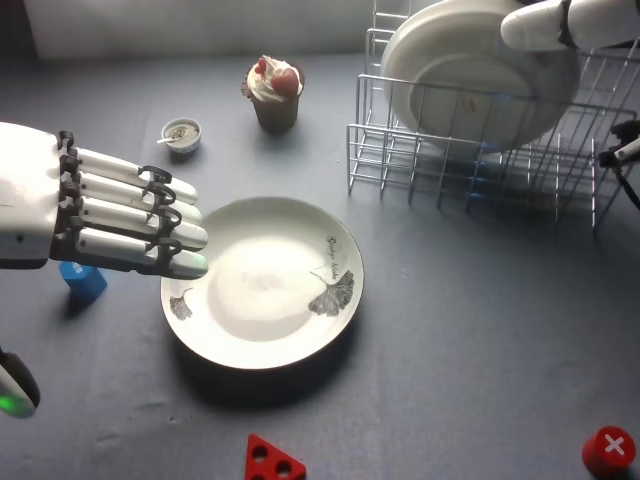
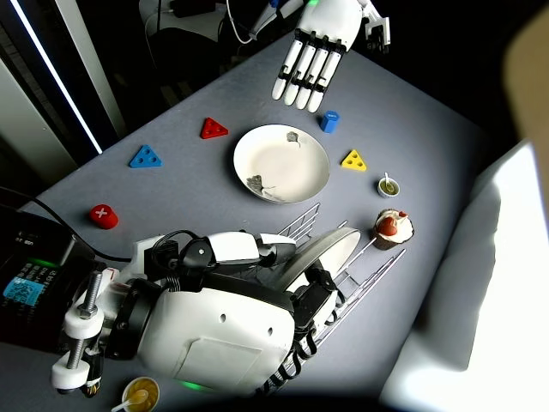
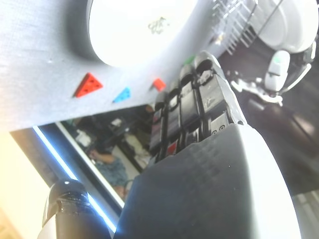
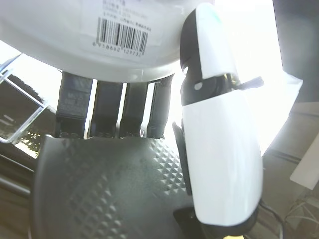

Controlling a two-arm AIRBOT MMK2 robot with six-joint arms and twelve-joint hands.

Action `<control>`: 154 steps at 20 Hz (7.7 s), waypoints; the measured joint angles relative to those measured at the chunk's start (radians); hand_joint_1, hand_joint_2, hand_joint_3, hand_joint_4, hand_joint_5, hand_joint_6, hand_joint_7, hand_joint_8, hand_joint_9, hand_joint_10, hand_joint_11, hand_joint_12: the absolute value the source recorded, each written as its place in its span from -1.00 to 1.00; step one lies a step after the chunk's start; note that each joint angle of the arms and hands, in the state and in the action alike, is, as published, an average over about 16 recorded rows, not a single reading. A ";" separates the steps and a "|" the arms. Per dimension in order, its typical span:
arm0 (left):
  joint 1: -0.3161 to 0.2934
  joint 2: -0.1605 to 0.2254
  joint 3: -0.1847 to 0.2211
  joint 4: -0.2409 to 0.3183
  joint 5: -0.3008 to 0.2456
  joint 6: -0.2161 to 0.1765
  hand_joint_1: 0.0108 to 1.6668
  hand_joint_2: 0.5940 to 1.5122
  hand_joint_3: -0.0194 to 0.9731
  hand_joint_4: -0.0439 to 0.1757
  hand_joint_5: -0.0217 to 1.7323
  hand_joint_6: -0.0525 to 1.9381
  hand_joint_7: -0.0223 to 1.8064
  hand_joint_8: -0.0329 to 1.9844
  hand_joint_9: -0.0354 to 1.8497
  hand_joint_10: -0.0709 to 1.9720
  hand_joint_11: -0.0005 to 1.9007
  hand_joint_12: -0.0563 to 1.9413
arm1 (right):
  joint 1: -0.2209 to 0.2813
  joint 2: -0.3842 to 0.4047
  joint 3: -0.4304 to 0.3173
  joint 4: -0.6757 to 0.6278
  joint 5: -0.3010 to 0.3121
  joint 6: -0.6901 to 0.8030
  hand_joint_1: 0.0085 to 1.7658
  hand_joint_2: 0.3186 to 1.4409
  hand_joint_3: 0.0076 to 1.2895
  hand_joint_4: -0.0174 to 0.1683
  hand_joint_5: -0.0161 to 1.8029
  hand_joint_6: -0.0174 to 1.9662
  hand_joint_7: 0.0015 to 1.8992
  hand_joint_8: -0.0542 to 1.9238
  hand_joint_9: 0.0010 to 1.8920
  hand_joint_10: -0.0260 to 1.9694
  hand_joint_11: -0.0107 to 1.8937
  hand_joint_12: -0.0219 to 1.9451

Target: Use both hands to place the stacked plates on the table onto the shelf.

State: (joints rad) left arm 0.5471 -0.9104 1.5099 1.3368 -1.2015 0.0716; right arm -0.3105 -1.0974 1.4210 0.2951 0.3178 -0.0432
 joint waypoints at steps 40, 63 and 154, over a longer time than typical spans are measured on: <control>0.102 -0.044 -0.031 0.048 0.219 0.066 -0.94 -0.34 -0.96 -0.59 -0.82 -0.95 -0.81 -0.97 -0.80 -0.92 -0.85 -0.92 | -0.220 0.176 -0.513 -0.684 0.598 -1.163 -0.02 0.05 -1.00 -0.76 -0.59 -0.97 -0.57 -0.93 -0.51 -0.96 -0.43 -0.97; 0.166 -0.065 -0.056 0.122 0.300 0.089 -0.94 -0.35 -0.96 -0.68 -0.86 -0.97 -0.83 -0.97 -0.82 -0.92 -0.84 -0.94 | -0.343 -0.028 -0.368 -0.673 0.596 -1.236 0.28 0.04 -1.00 -0.77 -0.78 -0.97 -0.79 -0.93 -0.77 -0.96 -0.67 -0.97; 0.033 0.105 0.100 -0.063 0.034 -0.078 -0.97 -0.34 -0.96 -0.60 -0.85 -0.93 -0.82 -0.97 -0.80 -0.92 -0.85 -0.93 | 0.188 0.276 -0.509 -0.582 -0.045 -0.047 0.68 0.15 -1.00 -0.90 0.07 -0.31 0.29 -0.53 0.31 -0.46 0.16 -0.05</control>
State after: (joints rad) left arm 0.5797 -0.8054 1.6100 1.2742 -1.1675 -0.0066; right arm -0.1220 -0.8211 0.9123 -0.2874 0.2730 -0.0902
